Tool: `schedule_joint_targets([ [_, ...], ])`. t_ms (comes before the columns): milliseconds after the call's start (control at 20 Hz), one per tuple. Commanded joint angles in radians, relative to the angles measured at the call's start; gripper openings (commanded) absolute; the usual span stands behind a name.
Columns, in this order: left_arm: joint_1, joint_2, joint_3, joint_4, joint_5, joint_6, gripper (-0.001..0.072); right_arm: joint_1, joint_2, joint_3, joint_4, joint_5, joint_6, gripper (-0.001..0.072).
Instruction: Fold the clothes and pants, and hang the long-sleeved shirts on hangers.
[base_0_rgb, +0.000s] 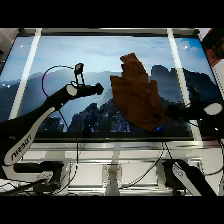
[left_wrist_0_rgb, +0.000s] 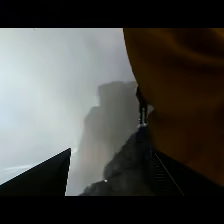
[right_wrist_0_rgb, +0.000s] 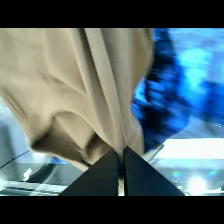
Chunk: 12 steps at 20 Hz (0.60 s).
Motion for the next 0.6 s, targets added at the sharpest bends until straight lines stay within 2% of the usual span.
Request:
schedule_joint_targets([
  [0,-0.083,-0.004,0.001,-0.083,0.003,0.0,0.0578,-0.102,0.154,0.001,-0.171,0.134,0.024,0.0015],
  [150,-0.178,-0.038,0.001,-0.166,0.047,0.0,0.0578,-0.166,0.202,0.001,-0.274,0.173,0.025,0.0015],
  [350,-0.275,-0.111,0.017,-0.25,0.167,0.0,0.0577,-0.201,0.201,0.001,-0.267,0.171,0.025,0.0015],
  [550,-0.298,-0.239,0.144,-0.337,0.136,0.0,0.0577,-0.201,0.201,0.002,-0.172,0.172,0.025,0.0015],
])
